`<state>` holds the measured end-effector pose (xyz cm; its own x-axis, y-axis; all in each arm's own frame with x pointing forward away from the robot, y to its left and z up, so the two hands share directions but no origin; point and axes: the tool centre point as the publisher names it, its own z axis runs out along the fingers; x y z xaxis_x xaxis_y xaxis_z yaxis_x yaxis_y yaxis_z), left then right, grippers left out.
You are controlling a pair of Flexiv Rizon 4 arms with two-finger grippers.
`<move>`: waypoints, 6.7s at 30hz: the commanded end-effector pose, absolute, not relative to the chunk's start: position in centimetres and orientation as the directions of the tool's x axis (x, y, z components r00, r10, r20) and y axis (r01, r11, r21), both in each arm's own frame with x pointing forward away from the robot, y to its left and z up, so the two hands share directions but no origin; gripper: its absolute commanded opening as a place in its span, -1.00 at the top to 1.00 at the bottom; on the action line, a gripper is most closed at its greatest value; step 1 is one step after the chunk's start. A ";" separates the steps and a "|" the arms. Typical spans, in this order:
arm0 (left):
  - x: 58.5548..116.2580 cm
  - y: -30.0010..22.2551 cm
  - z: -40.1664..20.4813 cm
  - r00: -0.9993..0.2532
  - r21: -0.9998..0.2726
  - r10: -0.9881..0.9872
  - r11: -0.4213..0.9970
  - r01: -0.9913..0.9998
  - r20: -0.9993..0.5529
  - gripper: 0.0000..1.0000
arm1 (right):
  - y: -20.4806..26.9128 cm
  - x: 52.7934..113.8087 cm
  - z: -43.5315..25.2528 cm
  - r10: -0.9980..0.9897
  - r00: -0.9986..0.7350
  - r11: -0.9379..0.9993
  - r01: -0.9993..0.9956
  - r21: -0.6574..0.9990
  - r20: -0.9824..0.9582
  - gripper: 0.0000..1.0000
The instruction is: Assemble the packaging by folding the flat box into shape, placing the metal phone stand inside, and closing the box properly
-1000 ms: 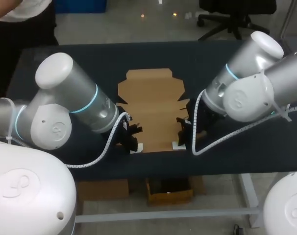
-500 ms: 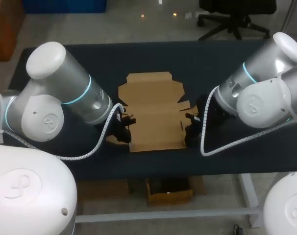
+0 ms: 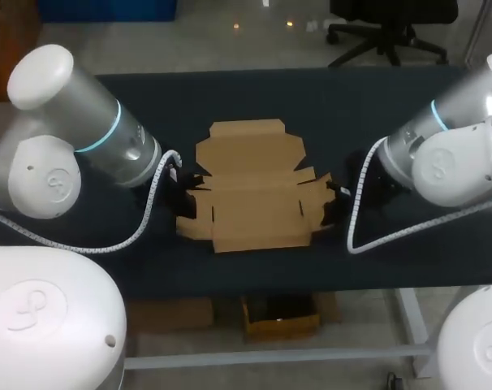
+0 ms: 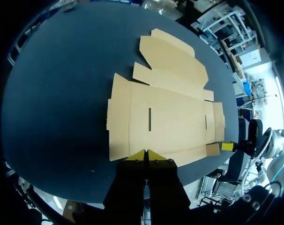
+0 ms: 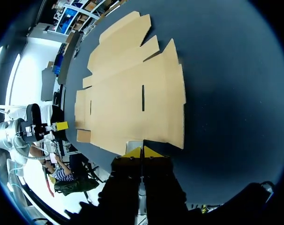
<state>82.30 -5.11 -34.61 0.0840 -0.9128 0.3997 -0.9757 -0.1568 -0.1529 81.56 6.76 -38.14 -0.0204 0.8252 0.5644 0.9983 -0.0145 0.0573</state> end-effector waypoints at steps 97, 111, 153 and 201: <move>98.0 -0.5 -38.6 -0.128 -0.187 -0.847 0.035 -0.982 0.515 1.00 | 3.5 98.8 -41.0 0.752 -0.162 0.104 0.986 0.127 0.639 1.00; 98.1 -1.4 -39.2 -0.150 -0.180 -0.828 0.060 -0.982 0.541 1.00 | 4.4 98.9 -42.3 0.731 -0.174 0.113 0.985 0.134 0.660 1.00; 97.1 -2.2 -41.7 -0.126 -0.148 -0.809 0.049 -0.988 0.575 1.00 | 5.7 98.5 -42.9 0.717 -0.178 0.127 0.984 0.124 0.674 1.00; 96.3 -5.5 -38.6 -0.212 -0.217 -0.814 0.109 -0.970 0.541 1.00 | 8.1 97.7 -40.9 0.717 -0.252 0.183 0.968 0.173 0.650 1.00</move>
